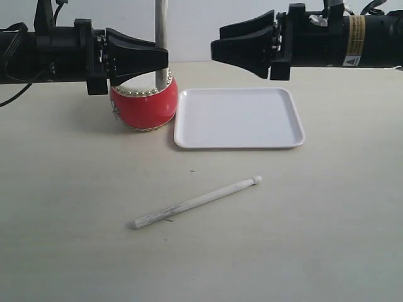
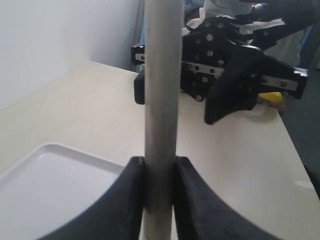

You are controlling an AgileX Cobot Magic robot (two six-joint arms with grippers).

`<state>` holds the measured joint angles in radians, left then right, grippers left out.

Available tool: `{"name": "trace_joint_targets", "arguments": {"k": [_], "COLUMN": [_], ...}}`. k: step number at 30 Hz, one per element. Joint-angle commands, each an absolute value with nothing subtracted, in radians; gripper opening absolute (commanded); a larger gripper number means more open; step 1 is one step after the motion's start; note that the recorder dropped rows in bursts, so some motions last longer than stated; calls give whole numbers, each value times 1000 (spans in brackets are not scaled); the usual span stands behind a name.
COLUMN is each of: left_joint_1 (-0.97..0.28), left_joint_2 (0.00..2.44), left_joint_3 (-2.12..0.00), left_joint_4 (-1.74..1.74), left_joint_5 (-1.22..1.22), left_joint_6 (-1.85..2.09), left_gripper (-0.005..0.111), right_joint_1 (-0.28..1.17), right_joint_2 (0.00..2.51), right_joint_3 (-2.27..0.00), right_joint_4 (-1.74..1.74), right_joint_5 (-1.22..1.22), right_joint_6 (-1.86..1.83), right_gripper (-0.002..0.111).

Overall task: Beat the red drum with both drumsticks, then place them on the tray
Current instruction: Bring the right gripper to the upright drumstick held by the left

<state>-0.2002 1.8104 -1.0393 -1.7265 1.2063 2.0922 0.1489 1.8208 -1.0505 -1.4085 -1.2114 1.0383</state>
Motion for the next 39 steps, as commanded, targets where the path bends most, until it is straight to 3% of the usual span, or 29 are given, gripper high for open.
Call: {"name": "trace_joint_targets", "arguments": {"k": [1, 9, 24, 39], "left_joint_1": [-220, -264, -302, -305], "left_joint_2": [1810, 1810, 1810, 1810], "left_joint_3": [-1035, -1035, -1035, -1035], "left_joint_4": [-1744, -1744, -1744, -1744], "left_joint_5": [1221, 1221, 1221, 1221], "left_joint_6": [2097, 2097, 2097, 2097], "left_gripper": [0, 0, 0, 0], "right_joint_1": [187, 268, 268, 268], "right_joint_2": [1807, 1797, 1797, 1797], "right_joint_3": [-1058, -1058, -1058, -1058], "right_joint_4": [-1352, -1311, -1254, -1227], "right_joint_5": [-1221, -1221, -1221, -1221], "right_joint_6": [1041, 1020, 1016, 1067], "right_gripper": [71, 71, 71, 54]}}
